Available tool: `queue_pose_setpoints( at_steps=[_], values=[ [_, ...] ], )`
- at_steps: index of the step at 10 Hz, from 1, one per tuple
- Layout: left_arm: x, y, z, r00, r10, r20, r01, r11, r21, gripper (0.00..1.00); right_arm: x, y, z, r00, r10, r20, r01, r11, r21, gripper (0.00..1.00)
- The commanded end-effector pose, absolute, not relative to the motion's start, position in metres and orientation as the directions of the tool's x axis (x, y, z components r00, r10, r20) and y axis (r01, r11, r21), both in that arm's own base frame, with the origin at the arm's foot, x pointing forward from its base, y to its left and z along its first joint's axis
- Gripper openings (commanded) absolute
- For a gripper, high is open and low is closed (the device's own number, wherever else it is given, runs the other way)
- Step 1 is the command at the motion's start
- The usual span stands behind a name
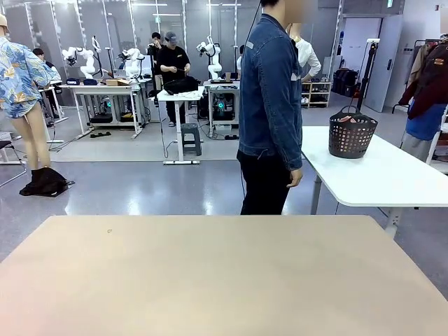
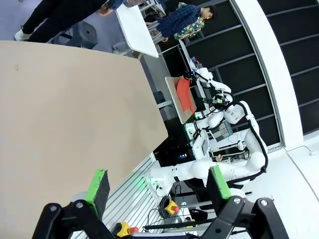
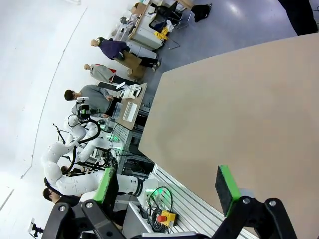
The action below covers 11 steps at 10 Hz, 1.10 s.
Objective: Fold the towel.
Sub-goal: Grab the top end of the 100 cm Hotel Towel extended by the human.
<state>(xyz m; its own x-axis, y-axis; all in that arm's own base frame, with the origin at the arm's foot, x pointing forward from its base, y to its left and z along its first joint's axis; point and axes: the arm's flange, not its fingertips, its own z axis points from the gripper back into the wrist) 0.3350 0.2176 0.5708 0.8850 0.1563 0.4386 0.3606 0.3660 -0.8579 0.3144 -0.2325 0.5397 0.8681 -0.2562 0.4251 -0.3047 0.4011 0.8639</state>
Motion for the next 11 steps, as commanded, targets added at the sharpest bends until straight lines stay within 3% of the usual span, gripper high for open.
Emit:
queue_pose_setpoints(
  at_steps=[1,11],
  values=[
    [0.3341,0.2192,0.5713,0.880,0.151,0.451,0.375,0.361,-0.854,1.00,0.3147,-0.2333,0.5417,0.861,-0.257,0.440,-0.324,0.391,0.861,1.00],
    [0.3341,0.2192,0.5713,0.880,0.151,0.451,0.375,0.361,-0.854,1.00,0.3147,-0.2333,0.5417,0.861,-0.257,0.440,-0.324,0.391,0.861,1.00]
  ],
)
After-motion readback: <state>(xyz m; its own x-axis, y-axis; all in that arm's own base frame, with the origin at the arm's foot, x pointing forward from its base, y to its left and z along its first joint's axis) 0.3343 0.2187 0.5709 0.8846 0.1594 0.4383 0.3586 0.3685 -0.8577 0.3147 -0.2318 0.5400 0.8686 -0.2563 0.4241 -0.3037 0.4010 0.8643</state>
